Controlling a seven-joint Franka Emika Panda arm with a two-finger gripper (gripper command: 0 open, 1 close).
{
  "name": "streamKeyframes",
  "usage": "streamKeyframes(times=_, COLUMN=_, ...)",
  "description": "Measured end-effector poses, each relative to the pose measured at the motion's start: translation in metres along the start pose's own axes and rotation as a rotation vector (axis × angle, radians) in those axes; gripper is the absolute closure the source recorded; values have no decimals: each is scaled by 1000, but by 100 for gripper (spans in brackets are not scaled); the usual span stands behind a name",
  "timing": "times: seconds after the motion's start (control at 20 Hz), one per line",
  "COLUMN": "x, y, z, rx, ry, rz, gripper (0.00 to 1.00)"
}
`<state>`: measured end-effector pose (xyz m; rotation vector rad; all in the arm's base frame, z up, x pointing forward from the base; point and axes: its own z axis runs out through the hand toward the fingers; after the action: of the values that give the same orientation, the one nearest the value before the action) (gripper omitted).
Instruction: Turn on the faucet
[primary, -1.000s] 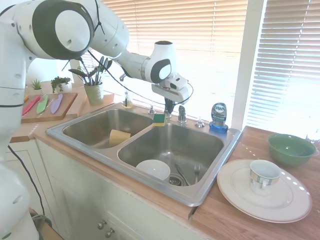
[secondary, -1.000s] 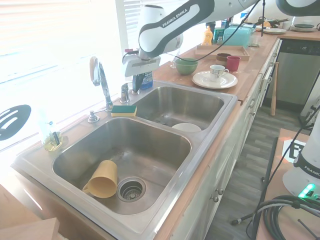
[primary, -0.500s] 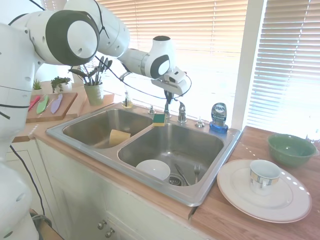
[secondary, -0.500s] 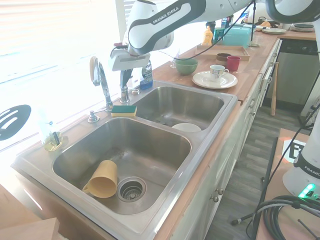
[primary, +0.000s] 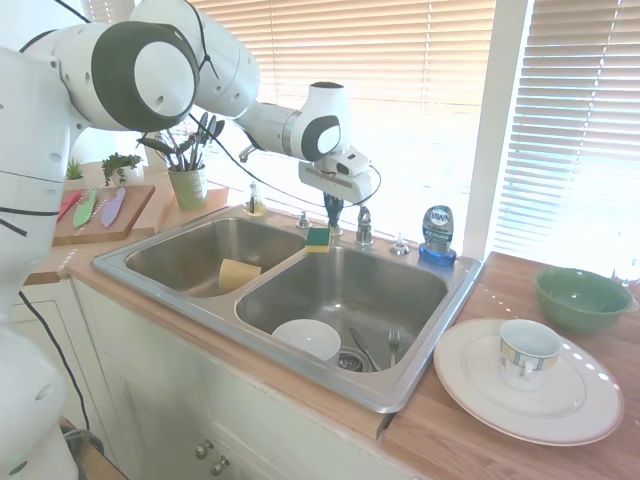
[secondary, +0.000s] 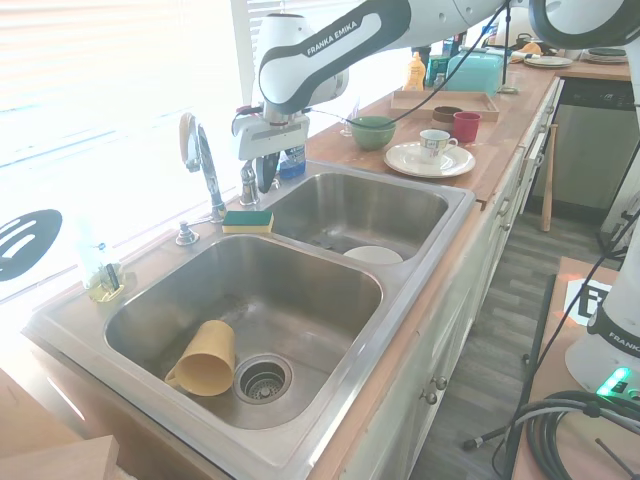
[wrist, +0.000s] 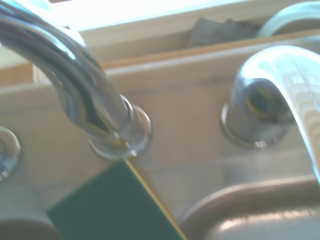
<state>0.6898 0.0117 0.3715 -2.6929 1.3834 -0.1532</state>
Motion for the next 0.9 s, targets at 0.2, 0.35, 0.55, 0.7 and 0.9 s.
streamKeyframes(times=0.2, x=-2, y=15, z=9, rx=-135, ry=-24, rz=29, gripper=100)
streamKeyframes(times=0.35, x=-2, y=11, z=3, rx=-117, ry=-8, rz=27, gripper=100)
streamKeyframes(times=0.55, x=6, y=1, z=-13, rx=-60, ry=38, rz=50, gripper=100)
streamKeyframes(times=0.7, x=14, y=-6, z=-20, rx=-47, ry=65, rz=69, gripper=100)
streamKeyframes(times=0.9, x=27, y=-22, z=-26, rx=-4, ry=101, rz=80, gripper=100)
